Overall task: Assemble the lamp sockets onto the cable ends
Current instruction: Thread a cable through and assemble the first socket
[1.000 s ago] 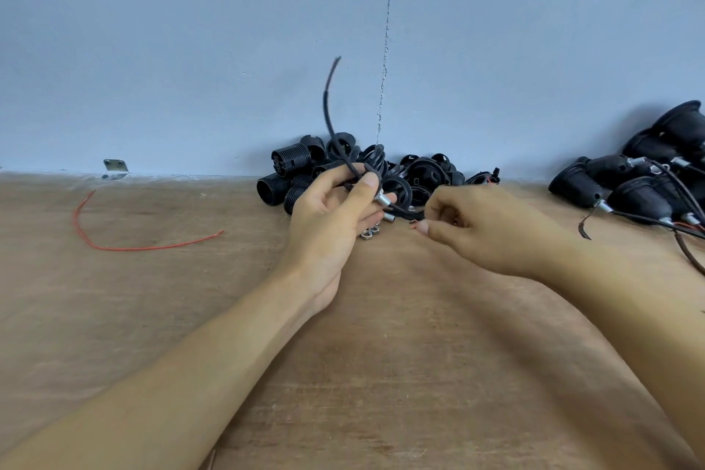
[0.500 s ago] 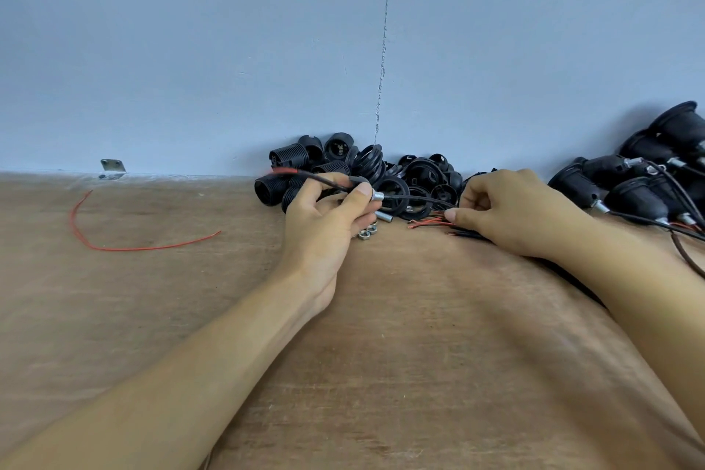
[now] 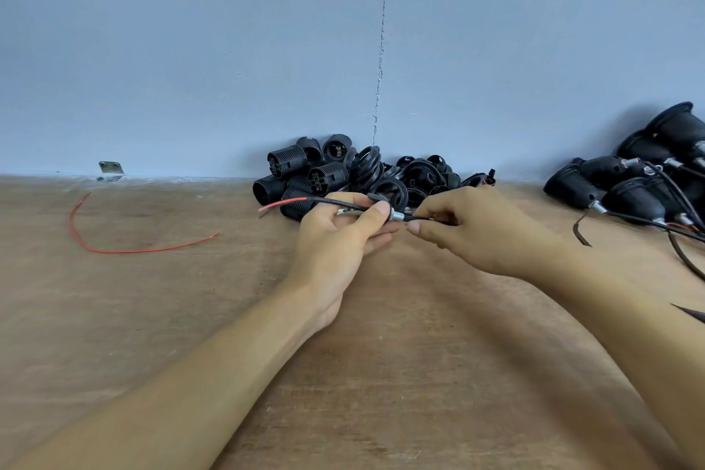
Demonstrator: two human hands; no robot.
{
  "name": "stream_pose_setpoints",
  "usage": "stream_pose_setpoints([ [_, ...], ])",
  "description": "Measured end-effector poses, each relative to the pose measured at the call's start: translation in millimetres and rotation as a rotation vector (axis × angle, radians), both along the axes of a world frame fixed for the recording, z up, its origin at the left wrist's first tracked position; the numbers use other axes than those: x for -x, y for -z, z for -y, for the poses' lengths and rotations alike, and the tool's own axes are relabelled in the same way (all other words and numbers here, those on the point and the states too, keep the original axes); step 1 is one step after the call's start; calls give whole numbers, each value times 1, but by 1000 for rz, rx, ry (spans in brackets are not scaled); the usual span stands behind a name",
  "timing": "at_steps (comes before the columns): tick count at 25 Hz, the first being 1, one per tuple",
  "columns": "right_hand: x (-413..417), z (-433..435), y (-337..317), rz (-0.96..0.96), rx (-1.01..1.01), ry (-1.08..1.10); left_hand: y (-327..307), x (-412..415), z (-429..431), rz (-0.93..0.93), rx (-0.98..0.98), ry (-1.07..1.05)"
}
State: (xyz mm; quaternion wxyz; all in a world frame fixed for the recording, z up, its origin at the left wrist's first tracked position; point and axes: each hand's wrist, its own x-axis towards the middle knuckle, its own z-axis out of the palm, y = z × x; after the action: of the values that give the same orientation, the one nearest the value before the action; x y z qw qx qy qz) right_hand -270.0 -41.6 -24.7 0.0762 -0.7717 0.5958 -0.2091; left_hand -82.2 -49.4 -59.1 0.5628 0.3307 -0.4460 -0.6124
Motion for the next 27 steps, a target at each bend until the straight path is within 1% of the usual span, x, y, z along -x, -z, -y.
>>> stream_pose_setpoints([
  [3, 10, 0, -9, -58, -23, 36, -1, -2, 3, -26, -22, -93],
  [8, 33, 1, -21, -168, -96, 164, 1, -6, 8, -79, -60, -150],
  [10, 37, 0, -23, -222, -128, 200, 3, -6, 8, -44, -56, -142],
  [12, 37, 0, -22, -241, -126, 222, 6, -4, 7, 69, -8, -117],
  [14, 32, 1, -20, -224, -72, 204, 8, -2, 4, 170, 48, -85],
  [15, 27, 2, -18, -190, -23, 169, 9, -1, 3, 191, 67, -71],
  [18, 1, 1, -7, -2, 90, -2, 9, 0, 0, 177, 93, -28],
  [21, -16, -2, 11, 84, 91, -134, 9, 0, 1, 198, 100, -72],
  [22, -17, -3, 17, 88, 88, -145, 9, 1, 1, 239, 110, -104],
  [24, -17, -3, 24, 81, 89, -139, 11, 1, 3, 381, 174, -158],
  [25, -15, -2, 25, 75, 93, -134, 12, 0, 4, 448, 212, -170],
  [27, -12, -1, 25, 68, 103, -113, 11, -3, 7, 524, 259, -164],
])
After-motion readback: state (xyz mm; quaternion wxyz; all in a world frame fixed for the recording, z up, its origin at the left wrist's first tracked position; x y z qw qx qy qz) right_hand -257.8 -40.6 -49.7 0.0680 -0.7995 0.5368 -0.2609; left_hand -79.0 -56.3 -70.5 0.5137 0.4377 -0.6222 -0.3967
